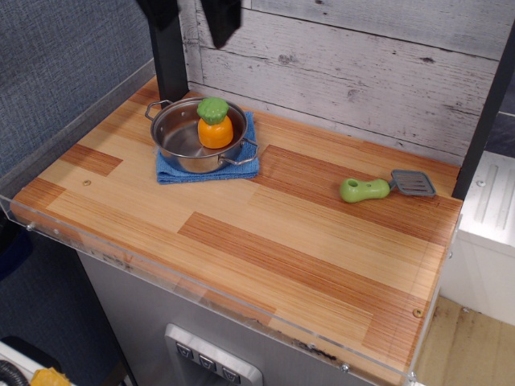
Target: Put the carrot to the left of the utensil
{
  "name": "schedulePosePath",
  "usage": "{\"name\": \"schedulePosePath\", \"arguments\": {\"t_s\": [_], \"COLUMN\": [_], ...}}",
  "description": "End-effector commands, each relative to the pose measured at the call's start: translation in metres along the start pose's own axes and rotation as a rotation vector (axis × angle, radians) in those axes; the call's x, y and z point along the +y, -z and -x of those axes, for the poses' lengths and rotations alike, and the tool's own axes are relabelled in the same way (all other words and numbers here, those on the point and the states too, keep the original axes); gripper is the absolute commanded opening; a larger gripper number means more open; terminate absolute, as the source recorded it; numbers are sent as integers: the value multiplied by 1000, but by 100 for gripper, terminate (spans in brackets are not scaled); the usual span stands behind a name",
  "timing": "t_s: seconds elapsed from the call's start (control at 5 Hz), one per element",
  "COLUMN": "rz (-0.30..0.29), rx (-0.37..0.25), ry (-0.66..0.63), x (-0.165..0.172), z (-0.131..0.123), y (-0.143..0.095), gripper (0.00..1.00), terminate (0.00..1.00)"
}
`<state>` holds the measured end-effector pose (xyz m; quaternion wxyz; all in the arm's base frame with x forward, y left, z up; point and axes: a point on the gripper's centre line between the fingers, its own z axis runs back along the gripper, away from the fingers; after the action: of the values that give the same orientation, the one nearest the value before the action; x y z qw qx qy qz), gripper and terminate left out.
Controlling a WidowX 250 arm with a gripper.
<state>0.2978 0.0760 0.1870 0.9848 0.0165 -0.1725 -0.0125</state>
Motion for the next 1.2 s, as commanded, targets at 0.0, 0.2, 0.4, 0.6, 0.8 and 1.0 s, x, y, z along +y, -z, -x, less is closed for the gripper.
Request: {"name": "schedulePosePath", "arguments": {"t_s": [0.0, 0.2, 0.4, 0.6, 0.8, 1.0], "rz": [11, 27, 21, 17, 22, 29], "rx": [-21, -36, -31, -57, -35, -39], "ry": [99, 115, 101, 58, 37, 21], "x": [22, 16, 16, 22, 25, 30], "z": [-28, -30, -26, -20, -20, -24], "y": [13, 31, 50, 71, 89, 104], "gripper": [100, 100, 100, 100, 100, 100], "terminate": [0, 0, 0, 0, 0, 0]}}
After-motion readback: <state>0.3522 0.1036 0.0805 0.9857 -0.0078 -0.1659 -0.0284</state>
